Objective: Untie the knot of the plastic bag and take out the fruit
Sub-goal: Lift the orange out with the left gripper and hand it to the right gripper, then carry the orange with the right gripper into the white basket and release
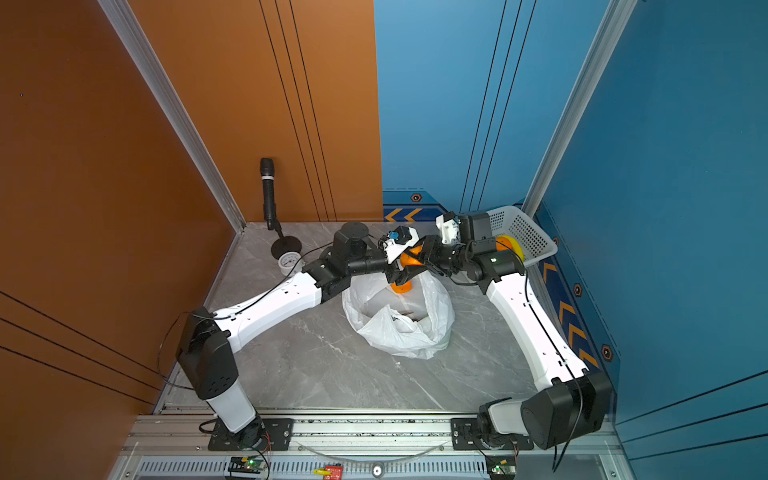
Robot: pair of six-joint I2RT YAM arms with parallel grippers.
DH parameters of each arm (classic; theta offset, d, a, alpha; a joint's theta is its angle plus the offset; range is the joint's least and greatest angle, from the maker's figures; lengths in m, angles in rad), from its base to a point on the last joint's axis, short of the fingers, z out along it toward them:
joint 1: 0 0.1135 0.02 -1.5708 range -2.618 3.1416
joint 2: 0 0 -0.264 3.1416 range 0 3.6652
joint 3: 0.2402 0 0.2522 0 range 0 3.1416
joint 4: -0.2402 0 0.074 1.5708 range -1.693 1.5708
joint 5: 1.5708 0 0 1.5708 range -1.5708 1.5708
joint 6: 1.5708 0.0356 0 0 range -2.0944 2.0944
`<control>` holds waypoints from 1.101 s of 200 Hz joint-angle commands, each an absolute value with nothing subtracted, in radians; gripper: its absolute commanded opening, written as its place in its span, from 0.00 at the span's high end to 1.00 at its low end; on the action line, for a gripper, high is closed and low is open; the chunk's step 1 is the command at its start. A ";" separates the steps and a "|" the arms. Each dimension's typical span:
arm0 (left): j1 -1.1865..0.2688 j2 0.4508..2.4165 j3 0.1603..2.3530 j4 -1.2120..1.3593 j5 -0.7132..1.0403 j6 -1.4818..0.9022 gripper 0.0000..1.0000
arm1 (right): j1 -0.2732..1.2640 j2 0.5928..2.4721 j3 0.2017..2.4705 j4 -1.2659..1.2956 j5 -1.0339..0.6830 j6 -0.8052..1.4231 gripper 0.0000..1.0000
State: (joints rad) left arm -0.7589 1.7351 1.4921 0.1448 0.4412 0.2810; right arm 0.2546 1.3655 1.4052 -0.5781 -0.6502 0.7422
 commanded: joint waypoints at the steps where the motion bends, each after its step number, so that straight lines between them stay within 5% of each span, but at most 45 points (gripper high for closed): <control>1: -0.754 1.703 1.507 0.149 0.336 0.274 0.16 | 0.237 1.359 1.426 -0.532 -0.625 0.771 0.54; 65: -0.727 1.624 1.422 0.216 0.234 0.213 0.02 | 0.131 1.410 1.461 -0.459 -0.537 0.765 0.54; 136: -0.723 1.578 1.376 0.205 0.225 0.195 0.00 | -0.046 1.585 1.549 -0.436 -0.406 0.709 0.54; 220: -0.732 1.548 1.383 0.100 0.185 0.161 0.01 | -0.076 1.922 1.826 -0.500 -0.309 0.546 0.52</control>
